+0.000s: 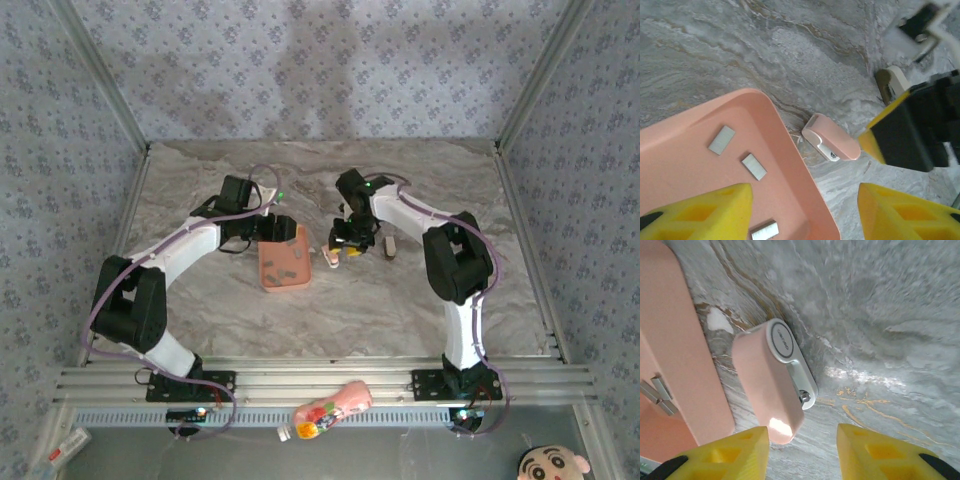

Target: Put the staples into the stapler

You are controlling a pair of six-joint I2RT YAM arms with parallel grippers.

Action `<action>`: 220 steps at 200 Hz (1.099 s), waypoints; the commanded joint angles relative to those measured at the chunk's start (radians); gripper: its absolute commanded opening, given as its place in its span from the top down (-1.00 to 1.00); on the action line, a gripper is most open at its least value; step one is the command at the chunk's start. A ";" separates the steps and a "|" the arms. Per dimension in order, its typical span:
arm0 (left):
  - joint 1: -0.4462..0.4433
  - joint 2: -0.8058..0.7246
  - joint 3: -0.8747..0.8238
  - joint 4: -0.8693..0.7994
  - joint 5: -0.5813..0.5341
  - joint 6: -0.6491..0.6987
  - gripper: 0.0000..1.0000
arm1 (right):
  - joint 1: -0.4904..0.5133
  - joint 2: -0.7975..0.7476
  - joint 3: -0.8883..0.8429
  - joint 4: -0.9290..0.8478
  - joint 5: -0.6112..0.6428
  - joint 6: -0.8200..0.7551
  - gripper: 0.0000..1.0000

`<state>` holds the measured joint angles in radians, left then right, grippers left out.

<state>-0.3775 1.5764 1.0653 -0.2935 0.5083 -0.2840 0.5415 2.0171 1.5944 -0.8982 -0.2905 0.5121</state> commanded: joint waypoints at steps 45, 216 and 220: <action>0.002 -0.044 -0.007 0.021 -0.075 -0.034 -0.16 | 0.084 0.069 0.230 -0.220 0.206 -0.143 0.01; 0.000 -0.037 0.013 0.012 -0.062 -0.025 -0.16 | 0.136 0.225 0.313 -0.226 0.230 -0.185 0.43; 0.000 -0.036 0.014 0.011 -0.062 -0.023 -0.16 | 0.135 0.222 0.311 -0.229 0.231 -0.184 0.45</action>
<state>-0.3775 1.5578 1.0653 -0.2871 0.4404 -0.3088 0.6765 2.2353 1.8786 -1.1007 -0.0826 0.3386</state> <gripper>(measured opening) 0.581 0.299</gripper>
